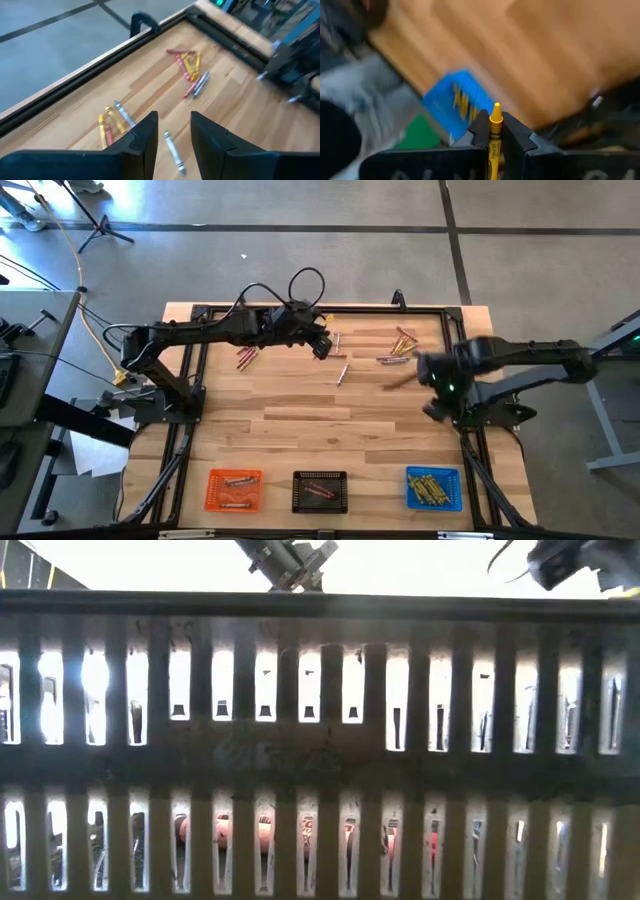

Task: Sort crayons
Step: Put the yellow crayon into the blue bin

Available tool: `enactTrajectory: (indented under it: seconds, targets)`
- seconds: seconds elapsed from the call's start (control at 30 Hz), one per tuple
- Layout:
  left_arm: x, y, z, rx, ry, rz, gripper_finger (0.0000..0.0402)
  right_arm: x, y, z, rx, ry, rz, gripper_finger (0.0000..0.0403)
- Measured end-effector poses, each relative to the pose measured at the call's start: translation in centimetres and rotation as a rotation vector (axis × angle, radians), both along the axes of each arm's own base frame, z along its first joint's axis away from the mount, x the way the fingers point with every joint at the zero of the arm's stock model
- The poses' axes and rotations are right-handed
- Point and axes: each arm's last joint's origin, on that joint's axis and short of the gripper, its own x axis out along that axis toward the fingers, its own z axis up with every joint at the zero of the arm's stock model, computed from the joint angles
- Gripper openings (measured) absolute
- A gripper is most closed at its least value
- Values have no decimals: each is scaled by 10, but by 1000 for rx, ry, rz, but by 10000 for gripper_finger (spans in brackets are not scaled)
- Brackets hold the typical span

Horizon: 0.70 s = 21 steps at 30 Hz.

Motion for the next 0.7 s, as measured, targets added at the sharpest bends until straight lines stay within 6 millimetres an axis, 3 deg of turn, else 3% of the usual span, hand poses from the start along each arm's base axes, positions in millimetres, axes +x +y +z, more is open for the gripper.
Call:
enactTrajectory:
  seconds: [0.27, 0.5, 0.7]
  targets:
    - [-4, 3, -4, 6, 61, -3, 99, 5, 63, -3, 34, -102, 368, 11]
    - [-4, 3, -4, 28, 81, -26, 99, 23, 112, -18, 43, -276, 708, 26]
    - [-5, 3, -5, 48, 105, -47, 100, 43, 142, -42, 38, -291, 803, 21]
